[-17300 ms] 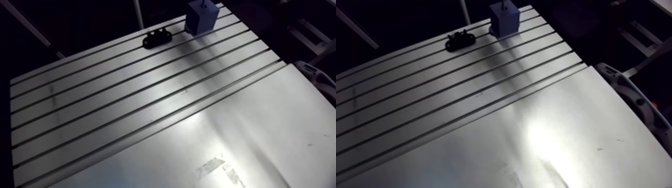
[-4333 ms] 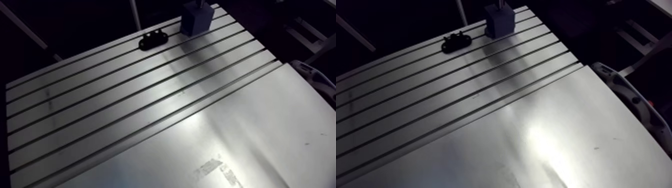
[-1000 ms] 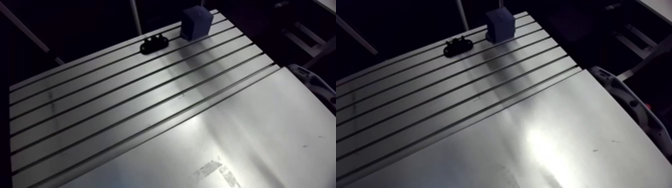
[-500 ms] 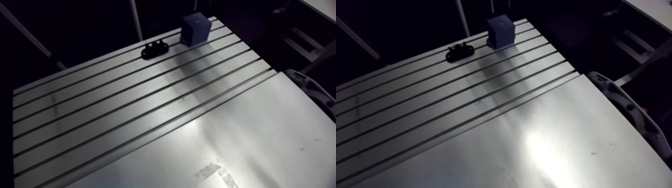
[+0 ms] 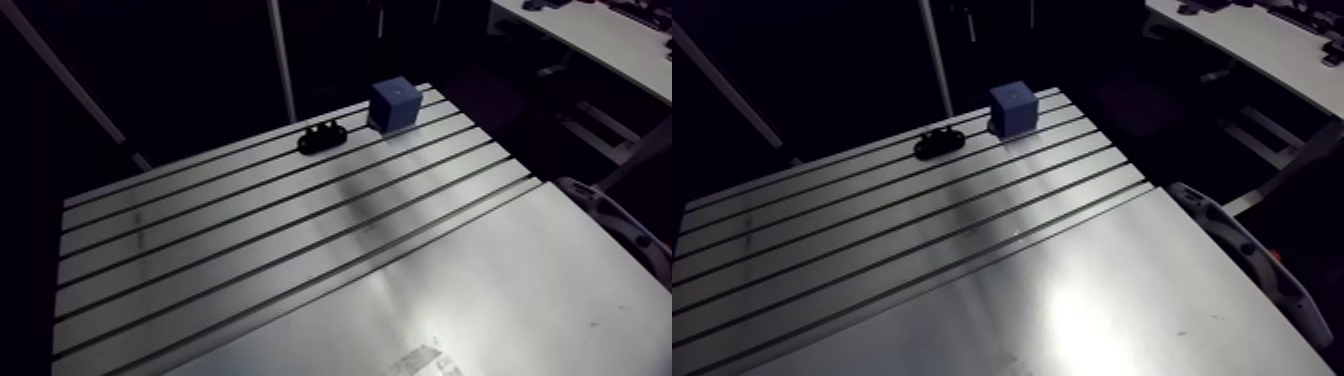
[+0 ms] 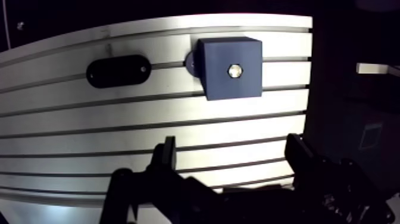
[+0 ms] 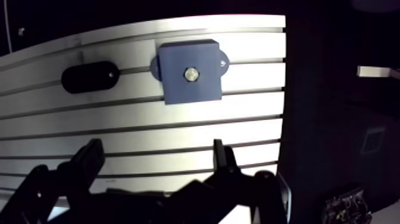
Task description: Pick up the M10 bolt and insert it into the hex recess until seated.
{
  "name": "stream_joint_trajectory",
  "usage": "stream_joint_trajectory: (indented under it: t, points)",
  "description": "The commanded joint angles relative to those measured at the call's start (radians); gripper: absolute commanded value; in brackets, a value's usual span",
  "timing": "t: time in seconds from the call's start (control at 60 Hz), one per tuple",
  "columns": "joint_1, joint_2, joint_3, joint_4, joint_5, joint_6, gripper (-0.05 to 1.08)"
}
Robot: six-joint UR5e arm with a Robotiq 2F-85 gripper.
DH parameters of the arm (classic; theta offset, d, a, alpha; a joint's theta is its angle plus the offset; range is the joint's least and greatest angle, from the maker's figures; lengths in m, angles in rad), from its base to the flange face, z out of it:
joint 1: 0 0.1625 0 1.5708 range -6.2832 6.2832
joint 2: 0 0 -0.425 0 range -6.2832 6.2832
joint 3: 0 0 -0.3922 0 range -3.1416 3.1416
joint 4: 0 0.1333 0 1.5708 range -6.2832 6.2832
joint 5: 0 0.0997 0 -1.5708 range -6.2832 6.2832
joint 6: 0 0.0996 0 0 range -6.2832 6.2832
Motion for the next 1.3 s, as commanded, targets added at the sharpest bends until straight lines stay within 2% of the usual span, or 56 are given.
stream_joint_trajectory:
  t: [0.017,0.183,0.333,0.45,0.6,0.75,0.967,1.067,1.1,1.117,1.133,1.15,1.167,1.233,1.3]
  points:
    - [0.105,-0.159,0.048,0.090,-0.004,0.152,0.00]
    - [0.171,-0.214,0.056,0.127,-0.001,0.182,0.00]
    - [0.190,-0.230,0.060,0.137,0.002,0.209,0.00]
    - [0.214,-0.243,0.068,0.140,0.013,0.220,0.00]
    - [0.236,-0.268,0.088,0.143,0.026,0.246,0.00]
    - [0.247,-0.300,0.117,0.145,0.021,0.254,0.00]
    - [0.257,-0.320,0.137,0.149,0.025,0.260,0.00]
    - [0.264,-0.327,0.139,0.161,0.038,0.265,0.00]
    - [0.267,-0.328,0.138,0.165,0.068,0.275,0.00]
    - [0.267,-0.328,0.138,0.165,0.068,0.275,0.00]
    - [0.267,-0.330,0.137,0.165,0.086,0.279,0.00]
    - [0.267,-0.330,0.137,0.165,0.086,0.279,0.00]
    - [0.267,-0.333,0.136,0.165,0.097,0.282,0.00]
    - [0.267,-0.343,0.135,0.165,0.102,0.283,0.01]
    - [0.267,-0.349,0.135,0.165,0.098,0.283,0.00]
